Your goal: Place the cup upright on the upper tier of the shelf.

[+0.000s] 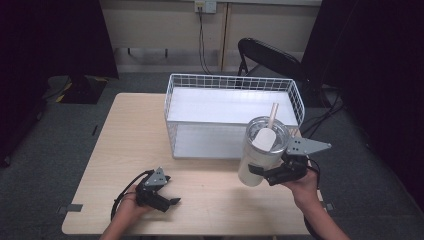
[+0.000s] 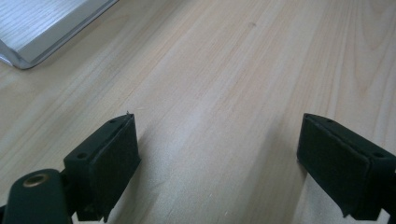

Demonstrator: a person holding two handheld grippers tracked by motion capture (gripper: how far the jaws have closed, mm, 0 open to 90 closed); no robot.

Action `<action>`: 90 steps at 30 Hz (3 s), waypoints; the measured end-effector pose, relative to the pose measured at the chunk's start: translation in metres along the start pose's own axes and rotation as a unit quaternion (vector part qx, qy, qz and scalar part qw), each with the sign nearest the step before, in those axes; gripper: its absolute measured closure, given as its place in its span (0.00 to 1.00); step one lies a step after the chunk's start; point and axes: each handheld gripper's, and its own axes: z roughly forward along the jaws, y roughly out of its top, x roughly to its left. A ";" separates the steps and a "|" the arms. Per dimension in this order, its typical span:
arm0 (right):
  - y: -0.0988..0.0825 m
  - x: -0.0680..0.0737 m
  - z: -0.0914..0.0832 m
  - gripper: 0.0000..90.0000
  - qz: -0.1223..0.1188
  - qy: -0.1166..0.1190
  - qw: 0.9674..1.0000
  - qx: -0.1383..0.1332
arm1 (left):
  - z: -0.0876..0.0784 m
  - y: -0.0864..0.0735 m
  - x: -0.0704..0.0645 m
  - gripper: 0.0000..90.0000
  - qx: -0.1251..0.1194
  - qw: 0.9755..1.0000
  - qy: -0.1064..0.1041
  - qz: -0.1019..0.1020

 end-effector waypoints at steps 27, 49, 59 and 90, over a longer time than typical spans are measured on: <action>0.064 -0.019 0.015 0.11 0.002 0.006 1.000 0.016 | 0.000 0.000 0.000 0.13 0.000 1.000 0.000 0.000; 0.106 -0.036 0.027 0.11 0.011 -0.002 1.000 0.014 | 0.000 0.000 0.000 0.14 -0.002 1.000 0.001 -0.001; 0.126 -0.046 0.032 0.11 0.017 -0.018 1.000 0.013 | 0.000 0.000 0.000 0.13 -0.001 1.000 0.001 0.001; 0.147 -0.102 0.055 0.11 0.042 -0.109 0.993 0.002 | 0.000 0.000 0.000 0.14 -0.002 1.000 0.000 -0.002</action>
